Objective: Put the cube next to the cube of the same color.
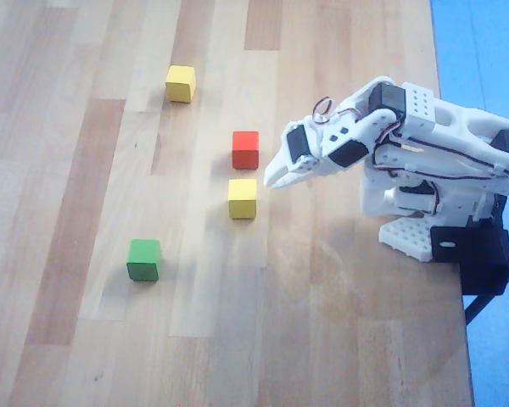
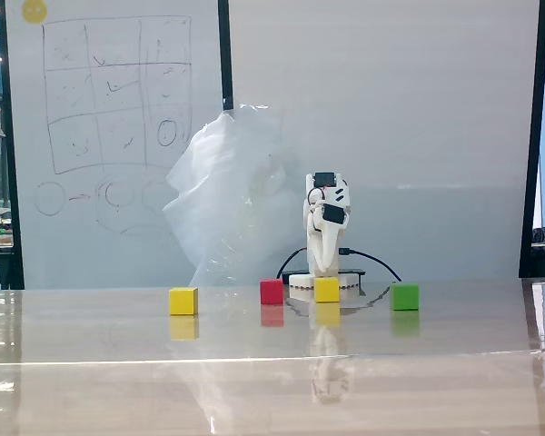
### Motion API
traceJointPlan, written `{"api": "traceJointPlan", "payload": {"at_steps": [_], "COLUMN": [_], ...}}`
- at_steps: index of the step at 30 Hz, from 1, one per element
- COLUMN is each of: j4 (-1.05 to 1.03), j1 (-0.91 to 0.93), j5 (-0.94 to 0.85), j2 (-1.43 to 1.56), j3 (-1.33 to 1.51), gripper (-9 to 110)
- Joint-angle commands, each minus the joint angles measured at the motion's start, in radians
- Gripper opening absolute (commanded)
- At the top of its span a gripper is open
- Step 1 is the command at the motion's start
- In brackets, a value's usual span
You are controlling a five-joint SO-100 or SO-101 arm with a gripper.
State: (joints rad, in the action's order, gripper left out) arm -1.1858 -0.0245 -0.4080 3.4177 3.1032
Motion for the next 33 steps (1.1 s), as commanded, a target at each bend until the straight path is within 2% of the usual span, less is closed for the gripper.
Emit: {"api": "traceJointPlan", "payload": {"at_steps": [1, 15, 22, 28, 33], "j4": [-0.002, 0.000, -0.021, -0.018, -0.020], "j1": [-0.005, -0.037, 0.021, 0.021, 0.020], "j5": [0.003, 0.002, 0.003, 0.005, 0.005], "j2": [0.032, 0.031, 0.006, -0.302, -0.607], "j3": [-0.014, -0.018, -0.207, -0.385, -0.649], "gripper": [0, 0, 0, 0, 0]}}
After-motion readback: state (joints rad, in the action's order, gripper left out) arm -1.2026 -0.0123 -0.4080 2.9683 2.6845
